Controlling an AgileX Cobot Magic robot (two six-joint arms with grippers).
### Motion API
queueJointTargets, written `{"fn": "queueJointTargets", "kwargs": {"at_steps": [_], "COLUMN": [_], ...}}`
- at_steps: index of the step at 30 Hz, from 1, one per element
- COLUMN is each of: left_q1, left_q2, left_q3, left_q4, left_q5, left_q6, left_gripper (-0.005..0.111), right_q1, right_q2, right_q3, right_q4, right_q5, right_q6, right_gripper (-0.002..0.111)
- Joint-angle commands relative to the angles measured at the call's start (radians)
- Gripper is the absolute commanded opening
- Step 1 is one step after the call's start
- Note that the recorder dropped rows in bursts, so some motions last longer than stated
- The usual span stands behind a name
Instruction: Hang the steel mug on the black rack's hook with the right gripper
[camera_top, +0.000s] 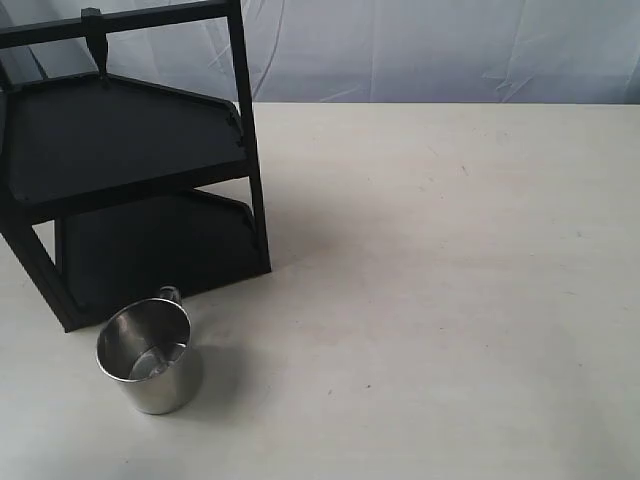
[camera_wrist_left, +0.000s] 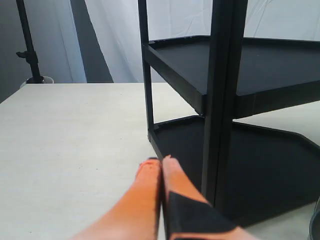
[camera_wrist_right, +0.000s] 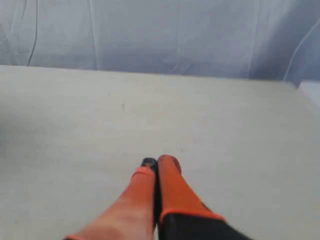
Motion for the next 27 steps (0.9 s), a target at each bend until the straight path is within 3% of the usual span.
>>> {"fn": "queueJointTargets", "kwargs": {"at_steps": [1, 8, 11, 16, 20, 23, 27], "left_q1": [-0.001, -0.001, -0.001, -0.001, -0.001, -0.001, -0.001], "left_q2": [-0.005, -0.005, -0.005, -0.005, -0.005, -0.005, -0.005], "left_q3": [-0.002, -0.002, -0.002, -0.002, -0.002, -0.002, -0.002], "left_q4": [0.001, 0.001, 0.001, 0.001, 0.001, 0.001, 0.001], "left_q5": [-0.014, -0.014, -0.014, -0.014, -0.014, -0.014, -0.014], "left_q6": [0.000, 0.000, 0.000, 0.000, 0.000, 0.000, 0.000], "left_gripper": [0.002, 0.002, 0.002, 0.002, 0.002, 0.002, 0.002], "right_q1": [-0.005, -0.003, -0.003, -0.003, 0.000, 0.028, 0.118], "right_q2": [-0.005, -0.005, -0.005, -0.005, 0.043, 0.160, 0.409], "right_q3": [0.002, 0.002, 0.002, -0.031, -0.171, -0.356, -0.630], "right_q4": [-0.036, 0.245, 0.424, 0.357, 0.055, -0.106, -0.011], "right_q5": [-0.319, -0.891, -0.915, -0.661, -0.437, -0.175, 0.149], "right_q6": [0.049, 0.370, 0.494, 0.951, 1.005, 0.984, 0.583], "right_gripper": [-0.001, -0.001, -0.001, -0.001, -0.001, -0.001, -0.001]}}
